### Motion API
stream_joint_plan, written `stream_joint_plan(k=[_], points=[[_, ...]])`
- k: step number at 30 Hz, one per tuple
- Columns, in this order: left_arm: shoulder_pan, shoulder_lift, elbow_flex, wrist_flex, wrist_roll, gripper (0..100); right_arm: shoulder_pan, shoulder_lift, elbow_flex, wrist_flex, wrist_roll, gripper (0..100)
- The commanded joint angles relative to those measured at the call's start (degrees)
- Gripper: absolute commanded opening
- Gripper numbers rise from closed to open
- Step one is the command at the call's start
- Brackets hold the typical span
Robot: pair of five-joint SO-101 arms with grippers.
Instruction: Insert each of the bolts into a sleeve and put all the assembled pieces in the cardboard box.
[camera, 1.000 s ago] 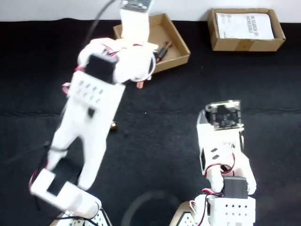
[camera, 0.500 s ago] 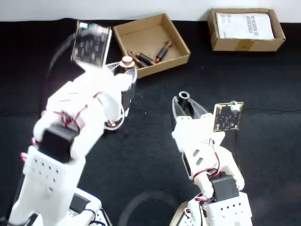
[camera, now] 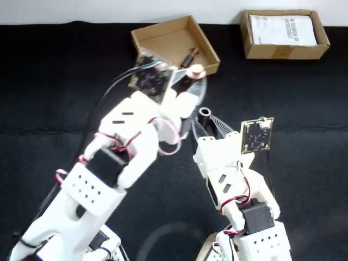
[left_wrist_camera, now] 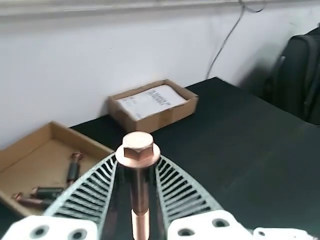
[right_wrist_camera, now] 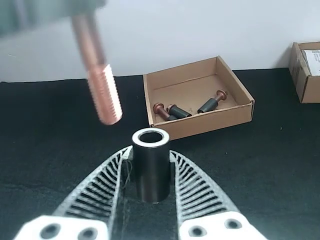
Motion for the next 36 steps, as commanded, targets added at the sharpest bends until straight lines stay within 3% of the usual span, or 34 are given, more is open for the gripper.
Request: stream_joint_plan(k=[1,15,20,34,36], points=[[1.98,4.09,-8.13,-1.67,-0.26,1,-0.22,-1.10,-0.22,-1.19,-0.44,0.8],[3.74,6.90,-10.15,1.23,0.18,1,0.04,-1.10,-0.22,-1.45,-0.44,0.8],[4.35,6.90,-8.48,3.69,8.79,1,0.04,-1.01,-0.48,-1.45,-0.44,0.8],[2.68,6.90,-6.46,3.08,8.35,1,2.24,-1.01,-0.48,-1.45,-0.44,0.8],[2.86,6.64,-6.46,0.88,5.63,1,2.24,-1.01,-0.40,-1.45,-0.44,0.8]])
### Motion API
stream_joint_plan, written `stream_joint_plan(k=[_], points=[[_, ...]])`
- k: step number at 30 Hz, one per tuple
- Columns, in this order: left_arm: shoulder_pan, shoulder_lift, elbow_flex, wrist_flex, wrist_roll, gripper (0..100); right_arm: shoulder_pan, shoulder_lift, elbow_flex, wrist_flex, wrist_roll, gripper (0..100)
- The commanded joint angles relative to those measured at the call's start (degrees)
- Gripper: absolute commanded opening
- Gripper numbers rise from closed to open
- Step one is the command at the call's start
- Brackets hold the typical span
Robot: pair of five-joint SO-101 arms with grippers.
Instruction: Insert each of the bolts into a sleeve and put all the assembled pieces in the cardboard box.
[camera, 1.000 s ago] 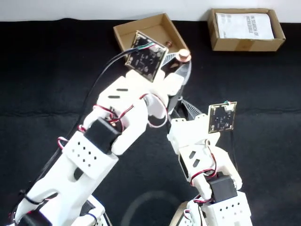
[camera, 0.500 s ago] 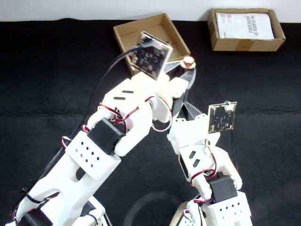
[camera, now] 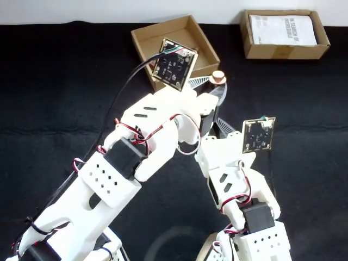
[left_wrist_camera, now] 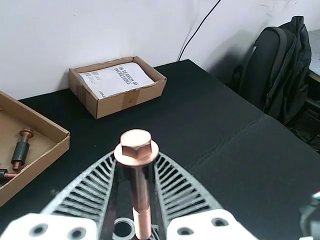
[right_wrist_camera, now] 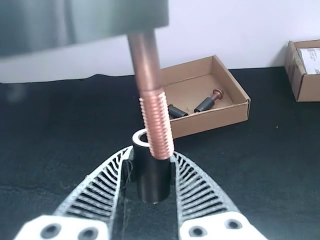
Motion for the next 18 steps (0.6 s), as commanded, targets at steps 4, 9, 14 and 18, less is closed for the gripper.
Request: stream_joint_plan(k=[4,9,14,18], points=[[-1.01,-0.57,-0.92,-5.89,-5.98,1,1.10,-1.01,-0.57,-1.45,-0.44,0.8],[-0.84,-0.31,-0.75,-5.80,-6.59,1,1.10,-1.01,-0.57,-1.45,-0.44,0.8],[-0.75,-0.22,0.75,-5.80,-6.33,1,1.10,-1.01,-0.84,-1.45,-0.44,0.8],[-1.01,-0.57,2.68,-5.71,-6.33,1,1.10,-1.01,-0.92,-1.45,-0.44,0.8]])
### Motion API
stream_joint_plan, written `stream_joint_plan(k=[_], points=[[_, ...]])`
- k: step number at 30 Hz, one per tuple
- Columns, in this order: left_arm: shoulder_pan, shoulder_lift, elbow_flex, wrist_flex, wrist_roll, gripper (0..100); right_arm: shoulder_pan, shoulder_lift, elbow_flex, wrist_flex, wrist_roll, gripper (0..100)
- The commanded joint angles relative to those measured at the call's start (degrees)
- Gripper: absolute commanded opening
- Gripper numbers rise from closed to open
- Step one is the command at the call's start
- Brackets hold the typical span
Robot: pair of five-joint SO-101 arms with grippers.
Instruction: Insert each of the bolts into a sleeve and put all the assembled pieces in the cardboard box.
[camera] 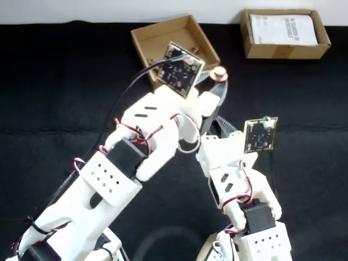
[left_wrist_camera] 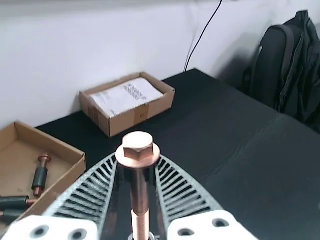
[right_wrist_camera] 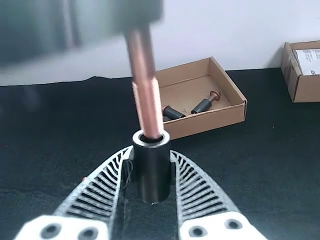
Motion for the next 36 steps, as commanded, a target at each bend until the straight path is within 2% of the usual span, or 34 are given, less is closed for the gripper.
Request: stream_joint_plan(k=[1,11,18,25,29,36], points=[[-0.75,-0.57,0.84,-1.14,0.00,1,0.66,-1.01,-0.92,-1.45,-0.44,0.8],[-0.31,-0.66,7.34,0.35,0.09,1,0.66,-1.01,-0.92,-1.45,-0.35,0.8],[1.54,-1.89,4.26,16.26,-0.09,2,0.75,-1.01,-0.92,-1.45,-0.35,0.8],[1.71,-4.88,-5.23,33.41,0.18,29,0.75,-0.92,-1.01,-1.45,-0.35,0.8],[1.19,-5.23,-11.91,40.00,0.00,30,0.75,-0.84,-1.01,-1.45,1.05,0.8],[-4.53,-5.32,-29.14,54.68,-0.18,30,2.42,-0.66,-3.65,-1.54,2.64,0.8]])
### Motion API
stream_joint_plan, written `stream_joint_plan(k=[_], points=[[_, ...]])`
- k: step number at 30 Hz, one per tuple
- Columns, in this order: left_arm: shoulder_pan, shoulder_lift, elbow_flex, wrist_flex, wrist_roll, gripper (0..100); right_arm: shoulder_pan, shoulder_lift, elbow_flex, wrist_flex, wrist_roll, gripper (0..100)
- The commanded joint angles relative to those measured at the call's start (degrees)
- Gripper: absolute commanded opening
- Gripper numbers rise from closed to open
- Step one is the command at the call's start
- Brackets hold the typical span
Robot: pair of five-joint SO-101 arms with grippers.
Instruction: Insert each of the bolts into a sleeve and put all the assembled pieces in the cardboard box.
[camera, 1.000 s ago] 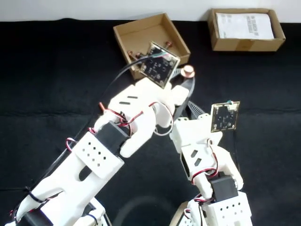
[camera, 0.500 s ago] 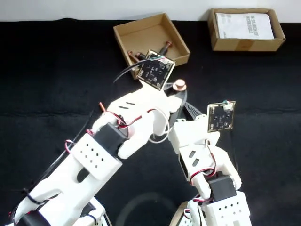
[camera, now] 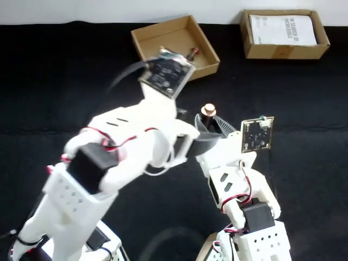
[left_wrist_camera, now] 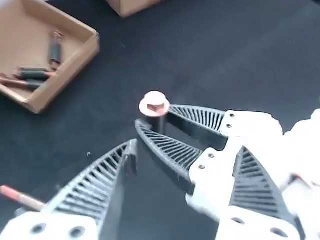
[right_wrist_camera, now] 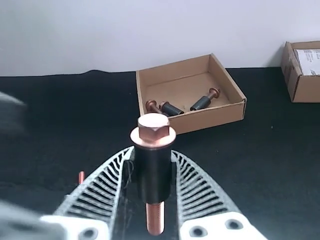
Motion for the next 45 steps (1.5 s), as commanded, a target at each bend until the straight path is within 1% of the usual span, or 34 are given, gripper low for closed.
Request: stream_joint_plan(k=[1,3,5,8,10,13,18,19,21,27,30,33,35,41,45], points=[[-3.82,-1.54,-10.86,7.47,0.00,28,2.68,-0.66,-4.79,-1.54,0.79,0.8],[-7.87,-1.54,-13.85,11.25,-0.09,22,3.30,-0.66,-6.99,-1.54,0.79,0.8],[-14.64,-1.54,-14.73,14.51,-0.09,14,3.30,-0.31,-9.80,-1.45,0.88,0.8],[-25.01,-1.54,-14.46,17.49,-0.09,1,3.47,4.53,-15.69,-1.19,0.88,0.8],[-30.02,-1.36,-14.02,17.85,0.18,2,3.65,9.45,-19.91,-1.19,0.88,0.8],[-35.21,-1.45,-10.59,17.41,0.18,2,4.26,17.98,-26.95,-1.19,0.97,0.8],[-41.89,-1.19,1.63,16.97,0.18,2,4.35,34.59,-42.33,-1.19,1.05,0.8],[-43.12,-1.19,4.97,15.47,0.18,2,4.35,37.93,-45.76,-1.19,1.67,0.8],[-45.93,-1.36,13.49,10.81,0.18,2,4.35,44.26,-52.88,-1.19,5.19,0.8],[-56.84,-1.45,35.03,-7.74,-0.09,1,4.09,60.44,-72.13,-1.19,13.27,0.8],[-60.09,-1.45,42.86,-14.42,-0.09,1,4.09,68.00,-78.20,-1.36,16.97,0.8],[-61.76,-1.45,48.84,-18.90,0.18,1,4.09,75.12,-82.24,-2.07,21.63,0.8],[-62.37,-1.45,51.82,-21.27,0.18,1,4.09,80.04,-83.82,-5.05,24.53,0.8],[-64.75,-1.45,59.65,-27.87,0.26,1,3.91,93.67,-84.97,-20.09,34.55,0.8],[-67.38,-1.45,66.33,-35.60,0.26,1,3.47,102.02,-84.97,-29.58,42.55,0.8]])
